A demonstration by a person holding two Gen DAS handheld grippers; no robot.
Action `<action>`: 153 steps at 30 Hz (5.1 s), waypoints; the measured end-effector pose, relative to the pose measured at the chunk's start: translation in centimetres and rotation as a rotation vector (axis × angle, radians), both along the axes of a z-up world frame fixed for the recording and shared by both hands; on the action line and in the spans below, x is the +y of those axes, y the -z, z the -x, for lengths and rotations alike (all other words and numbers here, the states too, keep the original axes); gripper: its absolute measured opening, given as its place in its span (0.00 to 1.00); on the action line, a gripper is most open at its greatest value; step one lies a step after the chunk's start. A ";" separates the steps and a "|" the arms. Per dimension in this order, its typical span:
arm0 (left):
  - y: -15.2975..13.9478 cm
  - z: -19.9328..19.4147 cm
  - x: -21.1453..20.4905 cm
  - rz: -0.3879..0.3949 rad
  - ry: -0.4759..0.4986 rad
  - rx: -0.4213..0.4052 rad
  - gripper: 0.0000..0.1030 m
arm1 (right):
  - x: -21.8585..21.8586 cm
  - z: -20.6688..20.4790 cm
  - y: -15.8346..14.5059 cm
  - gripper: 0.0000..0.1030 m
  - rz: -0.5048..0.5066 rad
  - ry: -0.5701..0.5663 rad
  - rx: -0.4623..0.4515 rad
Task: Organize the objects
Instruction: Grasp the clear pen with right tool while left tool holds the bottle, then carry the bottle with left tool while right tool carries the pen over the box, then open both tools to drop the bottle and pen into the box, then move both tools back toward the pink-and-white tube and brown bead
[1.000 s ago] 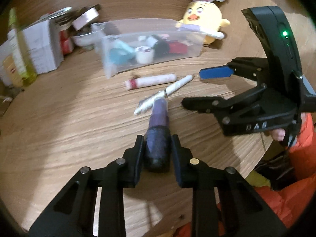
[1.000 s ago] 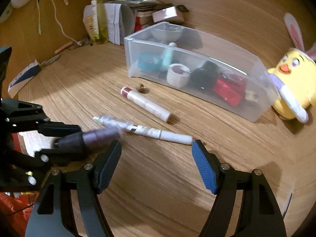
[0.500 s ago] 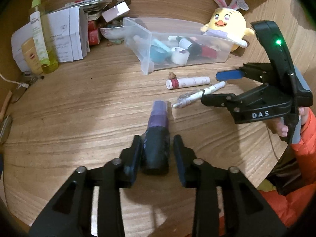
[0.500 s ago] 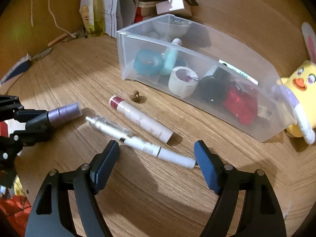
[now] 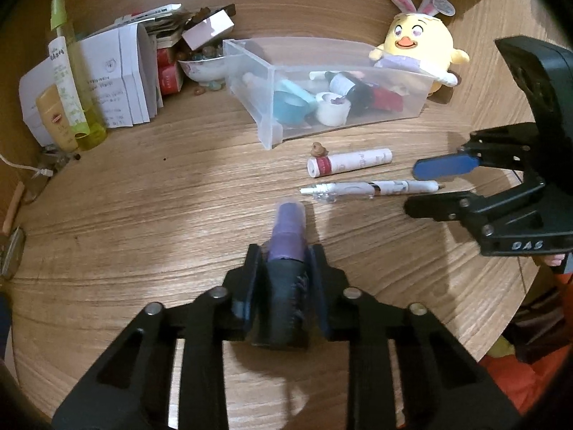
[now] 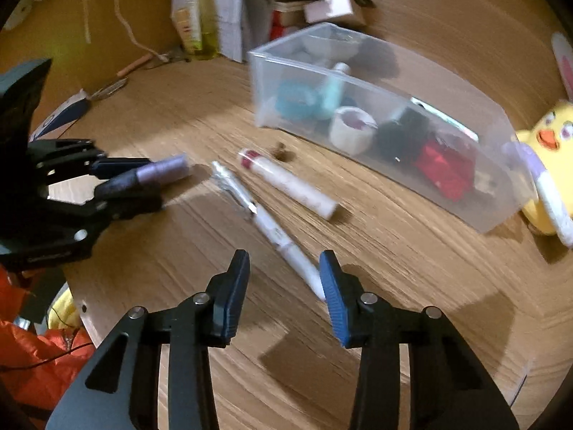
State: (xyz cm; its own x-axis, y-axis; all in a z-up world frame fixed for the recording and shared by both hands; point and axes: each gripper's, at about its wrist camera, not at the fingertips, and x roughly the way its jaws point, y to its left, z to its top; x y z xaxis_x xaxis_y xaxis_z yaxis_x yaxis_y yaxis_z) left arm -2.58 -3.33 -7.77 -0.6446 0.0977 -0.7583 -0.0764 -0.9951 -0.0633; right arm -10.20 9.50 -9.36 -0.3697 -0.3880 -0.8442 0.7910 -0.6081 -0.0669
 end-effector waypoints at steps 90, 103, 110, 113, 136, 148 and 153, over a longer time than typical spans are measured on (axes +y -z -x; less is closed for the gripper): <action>-5.9 17.2 3.0 -0.012 -0.013 0.150 0.24 | 3.3 16.7 -5.0 0.10 0.227 0.416 0.039; -7.2 16.0 2.4 -0.034 -0.025 0.172 0.49 | 2.8 13.8 -6.4 0.39 0.211 0.379 0.116; -9.3 13.7 3.0 -0.011 -0.013 0.218 0.68 | 3.8 11.2 -8.4 0.51 0.252 0.369 0.156; -9.9 12.4 3.0 -0.001 -0.009 0.237 0.72 | 4.2 10.1 -8.9 0.53 0.261 0.361 0.168; -2.7 8.8 4.8 0.048 0.107 0.027 0.94 | 5.0 5.4 -7.3 0.61 0.247 0.291 0.134; -0.2 10.9 6.5 0.021 0.168 -0.089 0.94 | 5.8 5.8 -5.0 0.62 0.208 0.305 0.079; 0.5 11.7 7.1 0.048 0.176 -0.124 0.94 | 5.6 6.3 -4.1 0.62 0.193 0.301 0.055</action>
